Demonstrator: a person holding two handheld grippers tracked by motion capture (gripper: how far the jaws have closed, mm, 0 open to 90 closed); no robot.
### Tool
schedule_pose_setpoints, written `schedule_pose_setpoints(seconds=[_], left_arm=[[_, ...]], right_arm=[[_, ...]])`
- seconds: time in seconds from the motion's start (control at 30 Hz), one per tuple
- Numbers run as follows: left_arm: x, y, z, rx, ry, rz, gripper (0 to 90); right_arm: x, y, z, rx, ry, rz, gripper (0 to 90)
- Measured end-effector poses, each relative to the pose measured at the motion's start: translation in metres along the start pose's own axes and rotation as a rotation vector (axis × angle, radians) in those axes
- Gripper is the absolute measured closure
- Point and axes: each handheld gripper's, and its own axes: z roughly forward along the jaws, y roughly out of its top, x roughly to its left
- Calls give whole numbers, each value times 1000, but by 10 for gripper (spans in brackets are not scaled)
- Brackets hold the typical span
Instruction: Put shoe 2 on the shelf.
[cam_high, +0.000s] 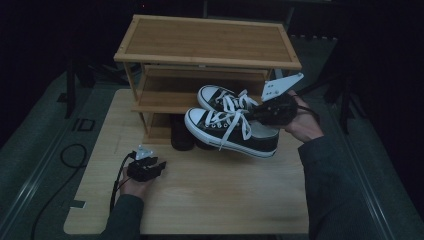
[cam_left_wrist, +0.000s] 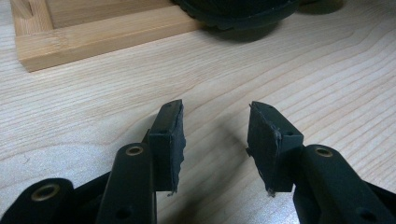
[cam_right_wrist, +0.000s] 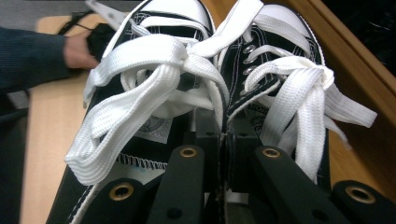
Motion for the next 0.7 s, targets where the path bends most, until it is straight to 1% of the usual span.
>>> schedule_pose_setpoints(seconds=[0.07, 0.13, 0.17, 0.23, 0.37, 0.43, 0.6, 0.7], left_arm=[[0, 0, 0, 0, 0, 0, 560], [0, 0, 0, 0, -1, -1, 560], [0, 0, 0, 0, -1, -1, 560], [0, 0, 0, -1, -2, -3, 560], [0, 0, 0, -2, -2, -3, 560], [0, 0, 0, -1, -1, -1, 560], [0, 0, 0, -1, -1, -1, 560], [0, 0, 0, -2, -2, -2, 560]], right_arm=[[-3, 1, 3, 10, -17, 13, 863], [-6, 2, 6, 18, -45, 20, 863], [-7, 3, 8, 16, -65, 21, 863], [-9, 3, 10, 15, -83, 37, 863], [-14, 5, 16, 13, -100, 75, 862], [-16, 6, 21, 19, -115, 84, 861], [-19, 7, 30, 18, -160, 124, 861], [-21, 8, 33, 14, -189, 131, 862]])
